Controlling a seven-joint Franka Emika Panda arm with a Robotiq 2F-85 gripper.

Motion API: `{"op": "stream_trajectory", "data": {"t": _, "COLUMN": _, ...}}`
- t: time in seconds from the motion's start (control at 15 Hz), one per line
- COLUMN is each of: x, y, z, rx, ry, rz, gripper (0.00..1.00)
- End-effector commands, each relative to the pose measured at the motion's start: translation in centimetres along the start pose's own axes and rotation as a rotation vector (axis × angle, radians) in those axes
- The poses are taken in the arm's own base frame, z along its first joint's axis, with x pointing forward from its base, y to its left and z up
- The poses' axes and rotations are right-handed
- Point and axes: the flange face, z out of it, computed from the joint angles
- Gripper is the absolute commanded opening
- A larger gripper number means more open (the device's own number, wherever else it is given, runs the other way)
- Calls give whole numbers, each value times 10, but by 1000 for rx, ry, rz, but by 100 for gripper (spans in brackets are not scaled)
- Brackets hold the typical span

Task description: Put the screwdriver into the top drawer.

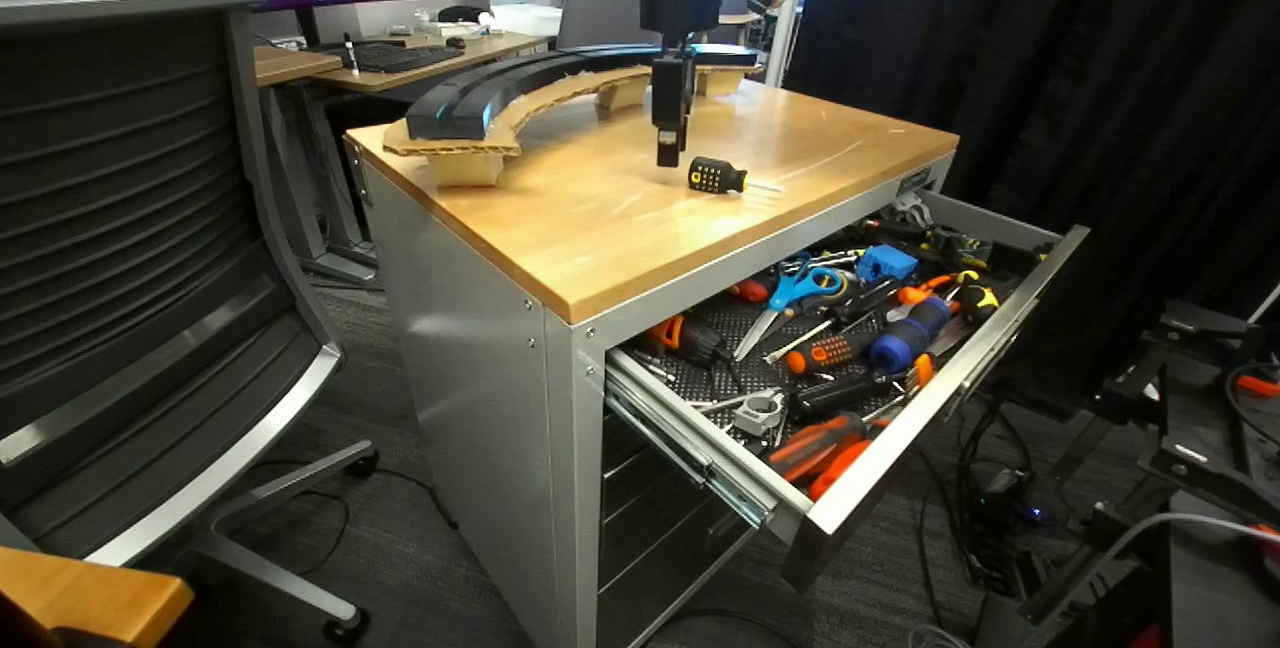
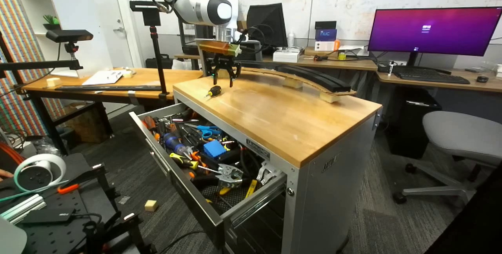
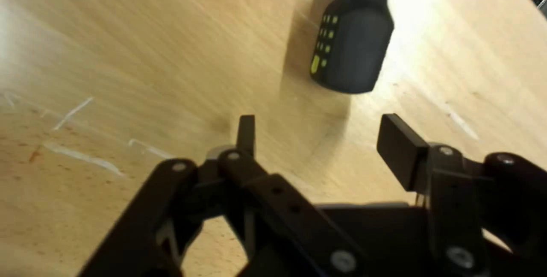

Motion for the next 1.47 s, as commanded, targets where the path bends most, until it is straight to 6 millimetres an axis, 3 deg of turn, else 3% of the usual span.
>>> {"op": "stream_trajectory", "data": {"t": 0.0, "x": 13, "y": -1, "z": -11, "rx": -8, "ry": -17, "rz": 60, "gripper": 40}}
{"op": "stream_trajectory", "data": {"t": 0.07, "x": 8, "y": -5, "z": -10, "rx": 9, "ry": -45, "rz": 76, "gripper": 53}}
{"op": "stream_trajectory", "data": {"t": 0.13, "x": 3, "y": -8, "z": -8, "rx": 29, "ry": -63, "rz": 93, "gripper": 78}}
{"op": "stream_trajectory", "data": {"t": 0.2, "x": -3, "y": -11, "z": -6, "rx": 49, "ry": -95, "rz": 106, "gripper": 78}}
{"op": "stream_trajectory", "data": {"t": 0.27, "x": -7, "y": -13, "z": -2, "rx": 58, "ry": -117, "rz": 122, "gripper": 31}}
{"op": "stream_trajectory", "data": {"t": 0.4, "x": -13, "y": -15, "z": 5, "rx": 88, "ry": -132, "rz": 140, "gripper": 35}}
{"op": "stream_trajectory", "data": {"t": 0.6, "x": -17, "y": -17, "z": 8, "rx": 96, "ry": -130, "rz": 170, "gripper": 12}}
{"op": "stream_trajectory", "data": {"t": 0.87, "x": -36, "y": -24, "z": 5, "rx": 111, "ry": -184, "rz": 191, "gripper": 14}}
{"op": "stream_trajectory", "data": {"t": 1.27, "x": -88, "y": -74, "z": 21, "rx": 181, "ry": -384, "rz": 93, "gripper": 14}}
{"op": "stream_trajectory", "data": {"t": 1.33, "x": -92, "y": -80, "z": 23, "rx": 184, "ry": -388, "rz": 80, "gripper": 18}}
{"op": "stream_trajectory", "data": {"t": 1.4, "x": -94, "y": -85, "z": 25, "rx": 182, "ry": -388, "rz": 63, "gripper": 62}}
